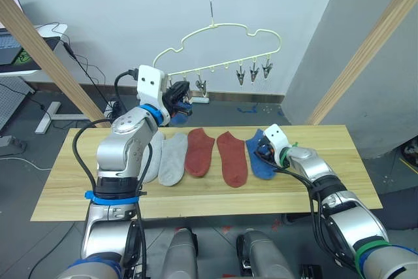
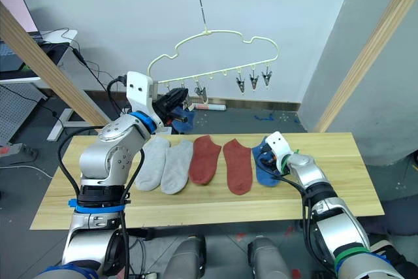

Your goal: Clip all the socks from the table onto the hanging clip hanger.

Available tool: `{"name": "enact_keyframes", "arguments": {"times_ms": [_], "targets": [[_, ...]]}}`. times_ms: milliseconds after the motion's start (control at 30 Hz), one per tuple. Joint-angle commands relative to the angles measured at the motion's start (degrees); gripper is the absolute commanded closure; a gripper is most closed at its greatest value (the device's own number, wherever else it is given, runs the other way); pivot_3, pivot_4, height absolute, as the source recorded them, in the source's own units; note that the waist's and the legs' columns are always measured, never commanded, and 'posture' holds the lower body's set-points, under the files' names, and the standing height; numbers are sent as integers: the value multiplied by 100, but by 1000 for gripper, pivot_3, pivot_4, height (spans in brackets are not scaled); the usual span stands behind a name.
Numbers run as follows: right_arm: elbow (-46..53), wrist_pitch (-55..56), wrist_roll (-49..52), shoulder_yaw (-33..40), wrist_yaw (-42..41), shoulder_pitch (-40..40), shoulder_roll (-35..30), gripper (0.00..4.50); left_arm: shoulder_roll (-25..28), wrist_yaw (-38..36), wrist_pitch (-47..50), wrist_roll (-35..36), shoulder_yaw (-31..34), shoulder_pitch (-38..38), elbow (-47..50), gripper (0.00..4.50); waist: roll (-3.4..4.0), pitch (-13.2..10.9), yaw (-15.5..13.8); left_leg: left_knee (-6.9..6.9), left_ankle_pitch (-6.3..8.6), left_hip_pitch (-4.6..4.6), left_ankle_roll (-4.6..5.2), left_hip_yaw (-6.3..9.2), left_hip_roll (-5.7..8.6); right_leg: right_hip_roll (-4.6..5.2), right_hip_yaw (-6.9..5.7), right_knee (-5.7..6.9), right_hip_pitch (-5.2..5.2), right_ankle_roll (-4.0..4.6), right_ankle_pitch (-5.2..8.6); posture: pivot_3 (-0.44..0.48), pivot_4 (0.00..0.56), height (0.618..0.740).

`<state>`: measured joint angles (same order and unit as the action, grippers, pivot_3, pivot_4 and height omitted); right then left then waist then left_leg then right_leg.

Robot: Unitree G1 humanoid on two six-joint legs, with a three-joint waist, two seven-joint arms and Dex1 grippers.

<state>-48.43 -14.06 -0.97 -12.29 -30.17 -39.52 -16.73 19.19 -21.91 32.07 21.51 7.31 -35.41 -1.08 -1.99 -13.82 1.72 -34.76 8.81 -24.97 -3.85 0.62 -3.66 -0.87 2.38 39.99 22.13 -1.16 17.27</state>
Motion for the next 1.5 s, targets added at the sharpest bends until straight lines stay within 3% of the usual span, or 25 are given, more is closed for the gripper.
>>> {"name": "enact_keyframes", "arguments": {"times_ms": [33,133,400,600,800,967,1500], "targets": [[107,-6,-50,96,-50,173,-3,3371,54,5,23,-1,83,33,33,4500,0,0,-1,0,0,0,0,0,0,0,0,0,0,0,0,61,202,740],[512,42,-28,123,-94,377,-57,4449,15,22,124,95,139,12,17,4500,0,0,-4,0,0,0,0,0,0,0,0,0,0,1,0,61,198,740],[4253,-290,194,67,-649,1787,-605,4449,-259,213,1519,1409,995,-182,-43,4500,0,0,17,7,1,-3,-2,0,-1,1,3,-1,6,-10,6,48,198,740],[6174,-1116,641,-201,-976,1822,-439,4449,-303,596,2771,2568,1823,-462,-389,4500,0,0,44,5,0,6,-3,14,-3,-6,-1,3,3,-17,10,13,191,740],[6093,-1646,890,-410,-717,1248,429,4449,-354,951,3166,3095,2134,-649,-500,4500,-4,3,15,-2,0,4,-4,14,1,-2,-1,0,0,-18,10,15,180,740],[5684,-1553,846,-487,-603,957,789,4449,-449,1183,3152,3302,2148,-633,-390,4500,-13,9,4,1,0,2,-4,13,0,1,-5,-1,0,-6,4,28,174,740],[5305,-1349,855,-656,-762,689,978,4449,-448,1531,3134,3782,2101,-441,-57,4500,-15,10,-4,5,0,1,-5,13,0,2,-8,-1,1,-2,1,66,170,740]]}}
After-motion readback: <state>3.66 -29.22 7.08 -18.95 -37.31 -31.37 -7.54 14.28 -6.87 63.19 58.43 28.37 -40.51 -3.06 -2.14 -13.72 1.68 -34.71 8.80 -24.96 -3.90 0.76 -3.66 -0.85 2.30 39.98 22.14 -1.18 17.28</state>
